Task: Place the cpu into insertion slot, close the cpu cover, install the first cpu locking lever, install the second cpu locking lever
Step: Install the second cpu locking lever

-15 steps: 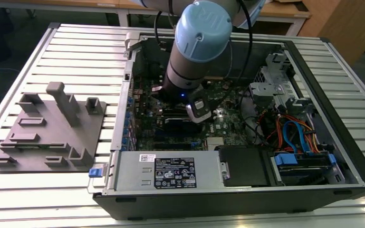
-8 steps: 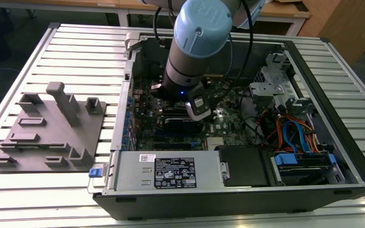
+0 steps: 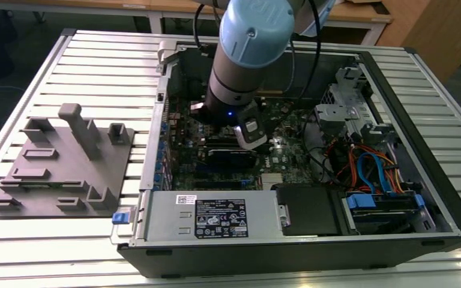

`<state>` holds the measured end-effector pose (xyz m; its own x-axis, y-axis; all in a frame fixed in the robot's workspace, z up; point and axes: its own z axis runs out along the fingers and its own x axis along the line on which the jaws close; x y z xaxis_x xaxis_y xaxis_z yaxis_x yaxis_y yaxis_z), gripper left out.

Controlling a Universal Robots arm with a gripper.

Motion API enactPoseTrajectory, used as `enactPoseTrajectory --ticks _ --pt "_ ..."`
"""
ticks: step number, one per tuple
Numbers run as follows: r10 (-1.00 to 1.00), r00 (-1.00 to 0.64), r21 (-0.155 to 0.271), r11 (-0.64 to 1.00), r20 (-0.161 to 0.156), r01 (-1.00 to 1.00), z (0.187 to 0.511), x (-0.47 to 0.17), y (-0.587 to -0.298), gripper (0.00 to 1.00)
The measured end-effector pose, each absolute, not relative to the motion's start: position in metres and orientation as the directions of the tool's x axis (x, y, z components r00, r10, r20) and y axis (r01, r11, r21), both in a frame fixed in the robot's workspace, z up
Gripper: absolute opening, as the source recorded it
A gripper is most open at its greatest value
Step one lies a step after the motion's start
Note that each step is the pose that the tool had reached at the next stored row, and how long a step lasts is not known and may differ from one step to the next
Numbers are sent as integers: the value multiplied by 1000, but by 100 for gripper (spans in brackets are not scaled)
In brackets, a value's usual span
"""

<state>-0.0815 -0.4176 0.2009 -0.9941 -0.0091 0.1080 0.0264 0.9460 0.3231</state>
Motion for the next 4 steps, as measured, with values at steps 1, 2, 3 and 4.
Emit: enactPoseTrajectory --ticks 1,2,3,4 --pt "-9 -994 323 946 108 26 201 -82 -418 11" --pt "-9 -994 323 946 108 26 201 -82 -418 11" --pt "-9 -994 323 946 108 26 201 -82 -418 11" --pt "-9 -994 323 946 108 26 201 -82 -418 11"
